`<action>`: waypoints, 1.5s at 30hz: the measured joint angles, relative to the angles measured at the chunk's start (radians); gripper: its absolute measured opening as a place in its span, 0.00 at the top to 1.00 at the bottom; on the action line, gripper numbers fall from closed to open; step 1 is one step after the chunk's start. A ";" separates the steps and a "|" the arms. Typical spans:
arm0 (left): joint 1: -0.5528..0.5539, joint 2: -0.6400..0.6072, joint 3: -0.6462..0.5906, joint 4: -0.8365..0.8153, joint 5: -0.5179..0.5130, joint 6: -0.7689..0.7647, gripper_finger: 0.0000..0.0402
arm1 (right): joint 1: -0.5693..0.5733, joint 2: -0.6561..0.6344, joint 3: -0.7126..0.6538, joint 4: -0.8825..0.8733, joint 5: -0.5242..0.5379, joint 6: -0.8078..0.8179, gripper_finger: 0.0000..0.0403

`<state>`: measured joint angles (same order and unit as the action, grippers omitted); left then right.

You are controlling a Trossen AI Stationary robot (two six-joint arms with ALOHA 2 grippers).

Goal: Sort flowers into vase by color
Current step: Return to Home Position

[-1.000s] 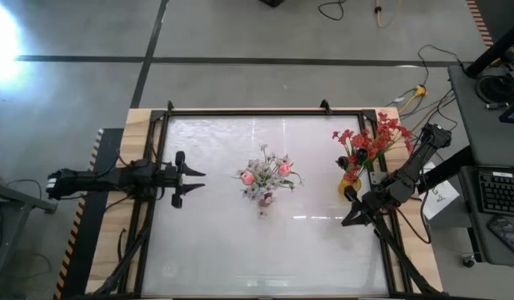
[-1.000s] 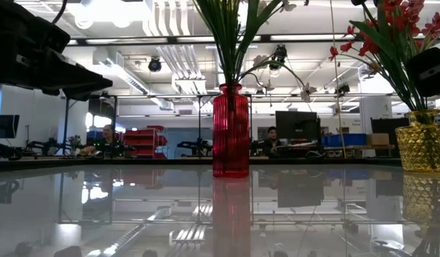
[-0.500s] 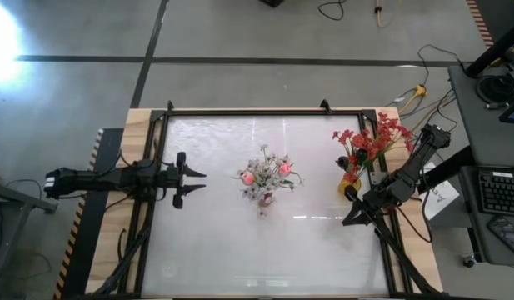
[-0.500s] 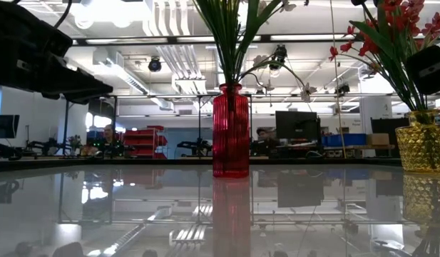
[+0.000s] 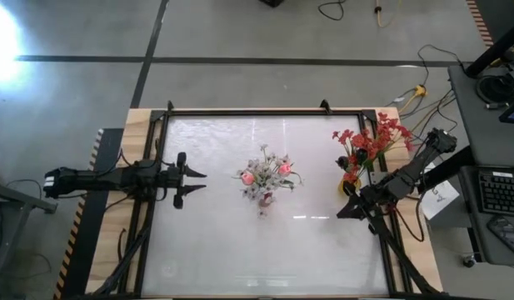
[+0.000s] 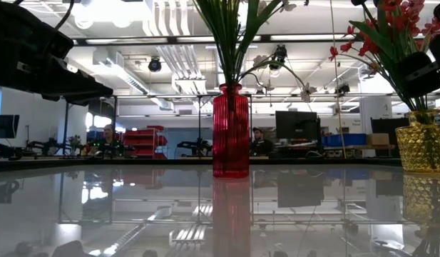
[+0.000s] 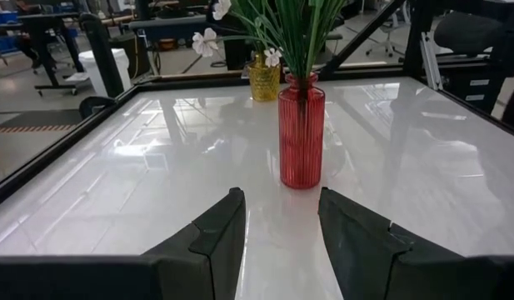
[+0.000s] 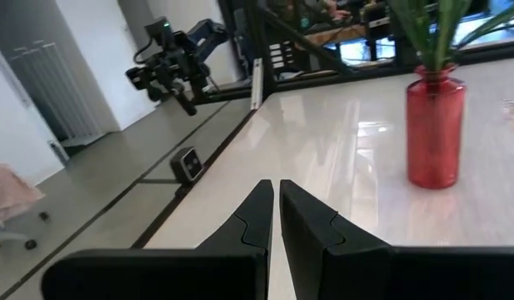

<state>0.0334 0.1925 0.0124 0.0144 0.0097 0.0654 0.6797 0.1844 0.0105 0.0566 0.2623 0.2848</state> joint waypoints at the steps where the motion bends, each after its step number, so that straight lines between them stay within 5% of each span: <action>1: 0.000 0.000 0.000 0.000 0.000 0.000 0.65 | -0.007 0.000 0.000 0.000 0.000 0.000 0.96; 45: 0.000 0.009 0.000 0.000 0.000 0.000 0.65 | -0.035 0.002 0.000 0.000 0.000 0.000 0.96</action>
